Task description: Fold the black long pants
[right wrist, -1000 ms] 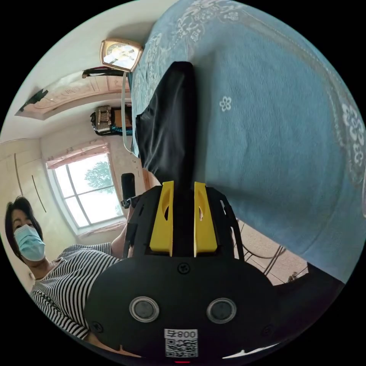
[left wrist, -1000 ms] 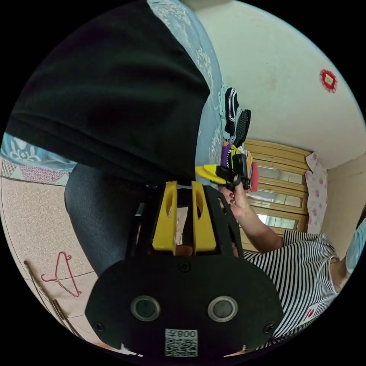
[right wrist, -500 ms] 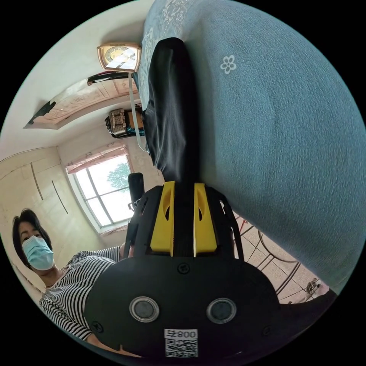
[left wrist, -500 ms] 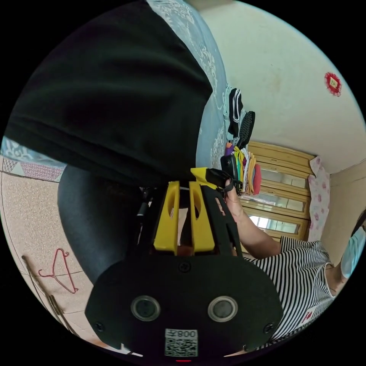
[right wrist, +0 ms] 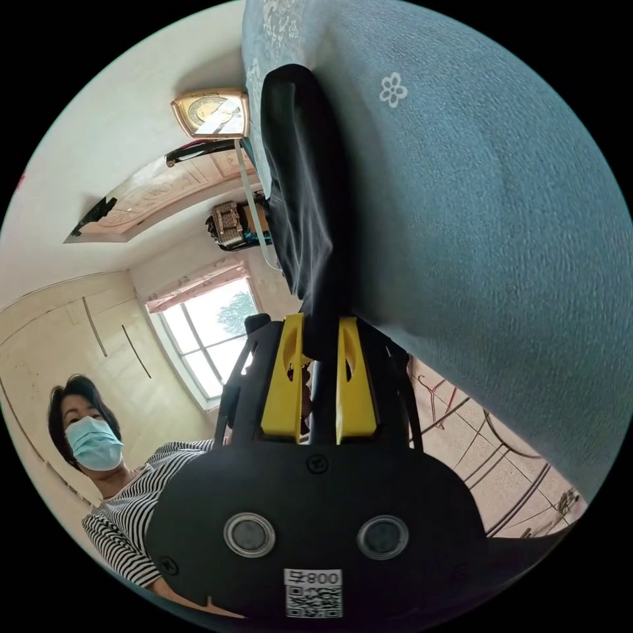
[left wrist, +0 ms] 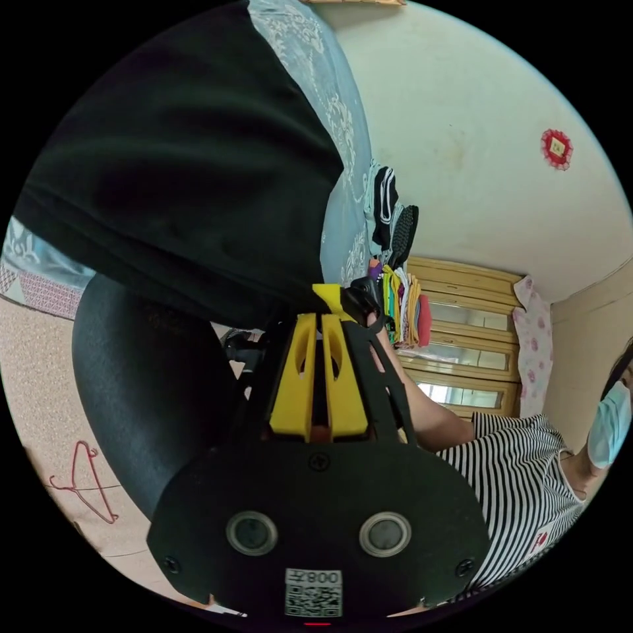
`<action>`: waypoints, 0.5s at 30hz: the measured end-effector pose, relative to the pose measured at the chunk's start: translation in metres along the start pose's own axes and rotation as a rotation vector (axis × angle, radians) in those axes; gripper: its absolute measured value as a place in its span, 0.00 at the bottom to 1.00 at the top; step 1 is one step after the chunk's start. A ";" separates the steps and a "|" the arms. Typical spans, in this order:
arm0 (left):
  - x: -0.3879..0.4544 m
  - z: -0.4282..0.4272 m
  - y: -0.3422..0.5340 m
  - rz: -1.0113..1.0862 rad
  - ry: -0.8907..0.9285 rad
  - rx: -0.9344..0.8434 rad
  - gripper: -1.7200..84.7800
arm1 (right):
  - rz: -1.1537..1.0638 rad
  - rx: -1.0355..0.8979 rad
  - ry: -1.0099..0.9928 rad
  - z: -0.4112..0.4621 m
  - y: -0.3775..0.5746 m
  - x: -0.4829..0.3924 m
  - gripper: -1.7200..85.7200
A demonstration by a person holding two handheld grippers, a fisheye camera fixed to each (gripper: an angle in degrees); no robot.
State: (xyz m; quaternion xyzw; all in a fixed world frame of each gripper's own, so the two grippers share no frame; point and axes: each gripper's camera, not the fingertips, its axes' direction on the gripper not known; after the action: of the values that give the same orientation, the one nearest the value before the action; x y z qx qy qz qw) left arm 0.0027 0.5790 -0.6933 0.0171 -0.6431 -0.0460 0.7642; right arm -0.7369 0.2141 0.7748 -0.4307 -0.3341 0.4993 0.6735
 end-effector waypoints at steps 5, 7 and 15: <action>-0.007 -0.051 0.030 -0.016 -0.007 0.106 0.05 | -0.047 -0.006 0.029 -0.003 0.006 -0.005 0.06; -0.018 -0.077 0.042 -0.048 0.007 0.185 0.07 | -0.079 -0.005 0.003 -0.005 0.008 -0.010 0.05; -0.072 -0.176 0.066 -0.199 0.091 0.531 0.14 | -0.176 -0.016 -0.007 -0.007 0.016 -0.028 0.04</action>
State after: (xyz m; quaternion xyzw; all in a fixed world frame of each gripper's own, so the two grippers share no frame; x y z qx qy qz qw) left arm 0.1668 0.6452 -0.7883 0.2817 -0.5930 0.0498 0.7527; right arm -0.7449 0.1877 0.7574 -0.4032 -0.3771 0.4369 0.7102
